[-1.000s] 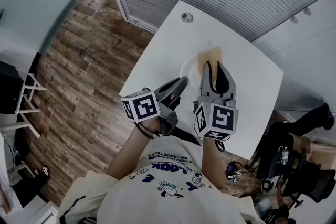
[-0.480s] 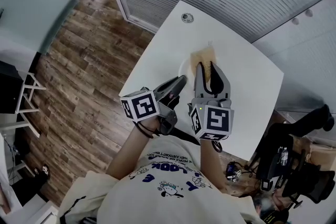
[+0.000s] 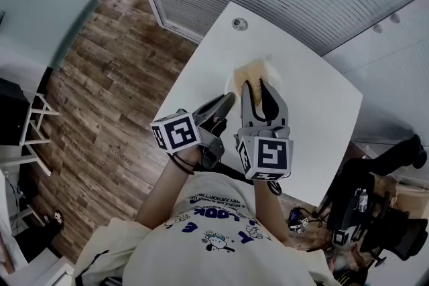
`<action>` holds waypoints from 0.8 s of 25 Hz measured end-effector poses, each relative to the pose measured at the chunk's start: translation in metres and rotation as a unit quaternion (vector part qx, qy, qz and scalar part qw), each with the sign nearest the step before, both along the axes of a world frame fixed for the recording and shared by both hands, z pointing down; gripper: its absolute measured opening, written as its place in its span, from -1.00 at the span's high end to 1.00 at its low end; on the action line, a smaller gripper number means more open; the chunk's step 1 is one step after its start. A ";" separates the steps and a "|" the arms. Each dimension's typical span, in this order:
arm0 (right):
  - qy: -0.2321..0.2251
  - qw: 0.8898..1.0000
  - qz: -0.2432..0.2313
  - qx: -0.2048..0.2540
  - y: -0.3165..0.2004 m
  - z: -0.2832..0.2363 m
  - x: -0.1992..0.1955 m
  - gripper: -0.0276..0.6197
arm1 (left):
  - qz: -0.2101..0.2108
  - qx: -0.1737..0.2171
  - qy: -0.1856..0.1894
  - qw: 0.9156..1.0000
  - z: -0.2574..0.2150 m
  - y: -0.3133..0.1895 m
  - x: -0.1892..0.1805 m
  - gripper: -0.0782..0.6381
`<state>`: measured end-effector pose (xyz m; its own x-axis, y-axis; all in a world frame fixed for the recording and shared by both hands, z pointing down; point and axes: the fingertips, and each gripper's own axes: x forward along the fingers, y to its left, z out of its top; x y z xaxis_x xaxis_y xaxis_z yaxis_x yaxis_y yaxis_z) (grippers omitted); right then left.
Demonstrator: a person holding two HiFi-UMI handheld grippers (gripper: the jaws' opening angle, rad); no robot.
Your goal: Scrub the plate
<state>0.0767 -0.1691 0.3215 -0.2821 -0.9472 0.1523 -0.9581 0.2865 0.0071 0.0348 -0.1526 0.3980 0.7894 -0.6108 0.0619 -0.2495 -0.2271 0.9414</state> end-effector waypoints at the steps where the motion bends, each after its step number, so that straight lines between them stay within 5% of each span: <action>1: 0.000 1.000 -0.003 0.000 0.000 0.000 -0.001 0.61 | -0.002 0.000 0.000 1.000 0.000 -0.001 -0.001 0.67; 20: -0.013 0.999 -0.036 -0.016 0.011 0.006 -0.026 0.61 | -0.048 -0.001 0.014 0.999 -0.008 -0.019 -0.031 0.67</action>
<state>0.0508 -0.1585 0.3277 -0.3542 -0.9190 0.1732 -0.9345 0.3549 -0.0283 0.0037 -0.1721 0.3899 0.7281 -0.6842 0.0423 -0.2436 -0.2006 0.9489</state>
